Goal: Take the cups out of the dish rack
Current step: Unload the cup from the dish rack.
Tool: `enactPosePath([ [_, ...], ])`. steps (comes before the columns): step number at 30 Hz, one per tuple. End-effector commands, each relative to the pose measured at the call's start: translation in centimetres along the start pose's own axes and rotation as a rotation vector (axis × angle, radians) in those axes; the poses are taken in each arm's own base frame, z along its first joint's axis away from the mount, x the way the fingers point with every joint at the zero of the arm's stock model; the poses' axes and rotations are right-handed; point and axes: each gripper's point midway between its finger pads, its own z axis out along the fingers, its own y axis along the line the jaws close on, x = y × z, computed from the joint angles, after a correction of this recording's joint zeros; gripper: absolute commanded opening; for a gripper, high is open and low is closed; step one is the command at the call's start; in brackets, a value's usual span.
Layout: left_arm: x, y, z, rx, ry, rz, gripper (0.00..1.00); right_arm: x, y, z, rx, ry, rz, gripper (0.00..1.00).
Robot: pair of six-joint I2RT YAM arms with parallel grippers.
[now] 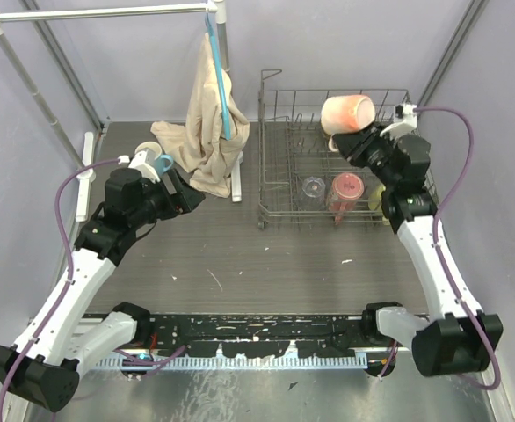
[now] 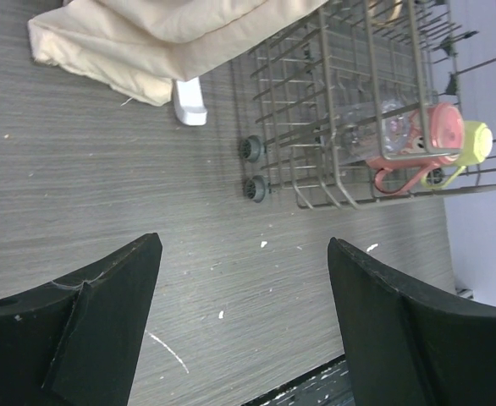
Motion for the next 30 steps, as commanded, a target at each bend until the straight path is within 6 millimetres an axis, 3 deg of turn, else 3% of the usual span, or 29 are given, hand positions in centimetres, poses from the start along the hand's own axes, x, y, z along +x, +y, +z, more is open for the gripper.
enactPosePath([
  [1, -1.7, -3.1, -0.6, 0.147, -0.071, 0.014, 0.90, -1.8, 10.2, -4.6, -0.381, -0.088, -0.006, 0.01],
  [10, -1.7, -8.2, -1.1, 0.482, -0.100, -0.019, 0.91, 2.2, 17.0, -10.9, -0.754, 0.048, 0.105, 0.01],
  [14, -2.2, -11.7, -3.2, 0.726, -0.128, -0.009, 0.91, 3.7, 18.6, -12.9, -0.866, 0.108, 0.164, 0.01],
  [22, -2.7, -14.3, -5.5, 0.897, -0.144, 0.033, 0.91, 7.0, 22.3, -15.5, -1.005, 0.222, 0.248, 0.01],
  [30, -2.7, -14.8, -6.1, 0.943, -0.135, 0.032, 0.88, 9.3, 25.2, -16.4, -1.087, 0.282, 0.284, 0.01],
])
